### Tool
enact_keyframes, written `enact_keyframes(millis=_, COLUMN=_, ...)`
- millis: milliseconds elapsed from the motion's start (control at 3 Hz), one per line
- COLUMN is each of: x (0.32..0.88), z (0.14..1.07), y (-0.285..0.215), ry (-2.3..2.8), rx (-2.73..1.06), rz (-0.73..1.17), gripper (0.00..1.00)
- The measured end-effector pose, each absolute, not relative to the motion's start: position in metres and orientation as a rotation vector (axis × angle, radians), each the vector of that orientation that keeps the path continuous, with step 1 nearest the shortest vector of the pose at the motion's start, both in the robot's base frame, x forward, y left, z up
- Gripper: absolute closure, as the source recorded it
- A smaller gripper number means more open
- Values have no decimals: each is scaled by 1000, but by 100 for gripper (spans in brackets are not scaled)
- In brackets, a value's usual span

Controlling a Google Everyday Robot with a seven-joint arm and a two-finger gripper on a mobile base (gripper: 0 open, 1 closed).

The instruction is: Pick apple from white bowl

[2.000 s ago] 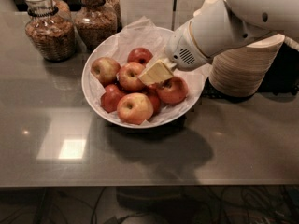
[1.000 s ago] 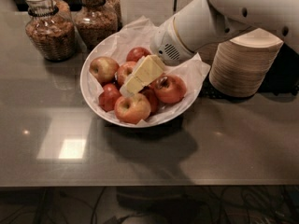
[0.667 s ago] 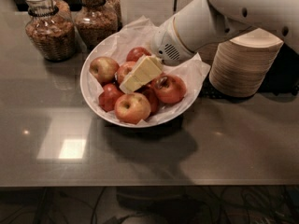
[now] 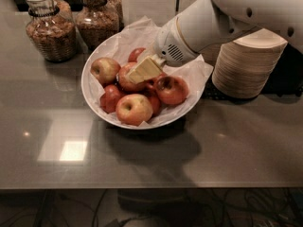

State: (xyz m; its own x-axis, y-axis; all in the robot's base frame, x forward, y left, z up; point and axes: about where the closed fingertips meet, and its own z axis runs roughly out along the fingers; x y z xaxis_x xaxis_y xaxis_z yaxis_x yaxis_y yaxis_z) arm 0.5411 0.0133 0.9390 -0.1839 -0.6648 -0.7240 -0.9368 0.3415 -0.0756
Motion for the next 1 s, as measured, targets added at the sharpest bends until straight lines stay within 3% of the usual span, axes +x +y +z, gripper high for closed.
enact_keyframes(millis=333, x=541, z=939, y=13, ry=1932, rx=-1400, rz=514, gripper=69)
enact_keyframes(millis=1000, x=540, z=938, y=15, ry=1933, rx=-1407, rz=517, gripper=23)
